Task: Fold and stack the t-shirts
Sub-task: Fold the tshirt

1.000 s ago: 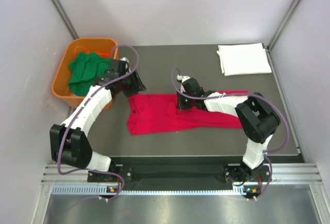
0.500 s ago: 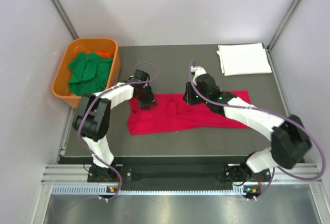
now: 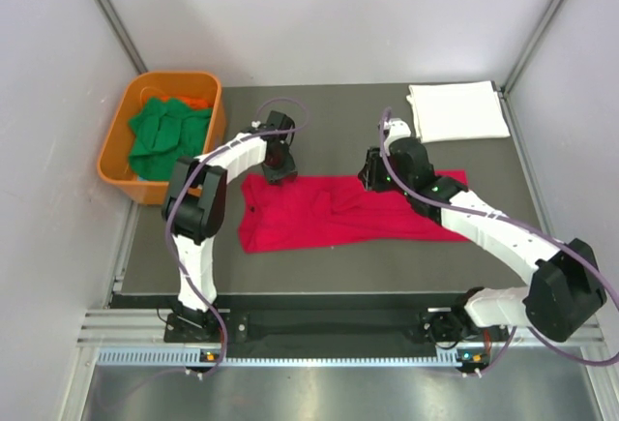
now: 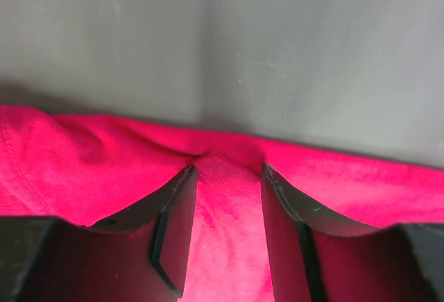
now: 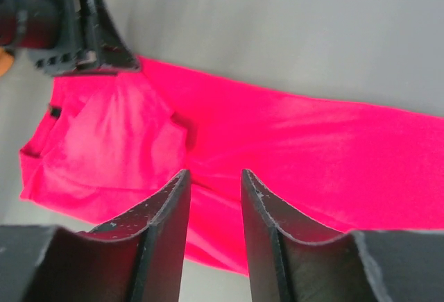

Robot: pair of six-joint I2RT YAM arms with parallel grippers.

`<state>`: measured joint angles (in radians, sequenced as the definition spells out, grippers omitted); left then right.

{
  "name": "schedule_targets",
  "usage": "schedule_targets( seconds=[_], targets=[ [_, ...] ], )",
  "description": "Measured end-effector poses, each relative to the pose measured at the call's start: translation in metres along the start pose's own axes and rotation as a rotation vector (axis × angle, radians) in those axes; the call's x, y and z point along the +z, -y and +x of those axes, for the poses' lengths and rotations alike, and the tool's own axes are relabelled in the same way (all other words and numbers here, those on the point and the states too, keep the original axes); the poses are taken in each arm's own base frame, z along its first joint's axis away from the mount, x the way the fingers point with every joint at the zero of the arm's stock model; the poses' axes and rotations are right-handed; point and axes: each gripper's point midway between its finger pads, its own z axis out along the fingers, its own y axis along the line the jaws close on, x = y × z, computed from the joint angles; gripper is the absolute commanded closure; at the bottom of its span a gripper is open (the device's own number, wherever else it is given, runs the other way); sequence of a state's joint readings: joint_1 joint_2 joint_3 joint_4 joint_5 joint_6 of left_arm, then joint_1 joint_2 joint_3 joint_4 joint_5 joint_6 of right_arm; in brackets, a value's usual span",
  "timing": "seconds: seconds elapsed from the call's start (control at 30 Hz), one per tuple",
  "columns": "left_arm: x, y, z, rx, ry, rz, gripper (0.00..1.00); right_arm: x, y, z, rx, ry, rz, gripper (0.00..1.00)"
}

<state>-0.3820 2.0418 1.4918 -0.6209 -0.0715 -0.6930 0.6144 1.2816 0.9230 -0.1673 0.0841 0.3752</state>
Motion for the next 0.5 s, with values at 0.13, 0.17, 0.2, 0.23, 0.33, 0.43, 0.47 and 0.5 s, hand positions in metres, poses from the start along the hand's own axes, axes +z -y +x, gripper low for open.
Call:
schedule_targets(
  seconds=[0.13, 0.17, 0.2, 0.23, 0.33, 0.43, 0.47, 0.5],
  targets=[
    [0.002, -0.001, -0.002, 0.013, -0.002, -0.023, 0.52, 0.011, 0.017, 0.003, 0.033, -0.02, 0.038, 0.62],
    [0.003, -0.001, -0.002, 0.017, -0.004, -0.028, 0.53, 0.014, 0.022, 0.007, 0.044, -0.033, 0.049, 0.63],
    [0.003, -0.001, -0.002, 0.021, -0.005, -0.032, 0.53, 0.018, 0.026, 0.01, 0.057, -0.047, 0.06, 0.63],
    [0.003, -0.001, -0.003, 0.025, -0.007, -0.035, 0.56, 0.02, 0.029, 0.013, 0.067, -0.059, 0.07, 0.63],
    [0.005, -0.002, -0.003, 0.046, -0.018, -0.044, 0.57, 0.022, 0.039, 0.019, 0.097, -0.077, 0.089, 0.63],
    [0.005, -0.002, -0.003, 0.055, -0.032, -0.056, 0.55, 0.021, 0.048, 0.022, 0.122, -0.084, 0.108, 0.63],
    [0.006, -0.002, -0.003, 0.055, -0.036, -0.059, 0.54, 0.021, 0.05, 0.024, 0.125, -0.087, 0.112, 0.63],
    [0.006, -0.001, -0.003, 0.055, -0.037, -0.059, 0.54, 0.021, 0.052, 0.025, 0.129, -0.091, 0.115, 0.62]
  ],
)
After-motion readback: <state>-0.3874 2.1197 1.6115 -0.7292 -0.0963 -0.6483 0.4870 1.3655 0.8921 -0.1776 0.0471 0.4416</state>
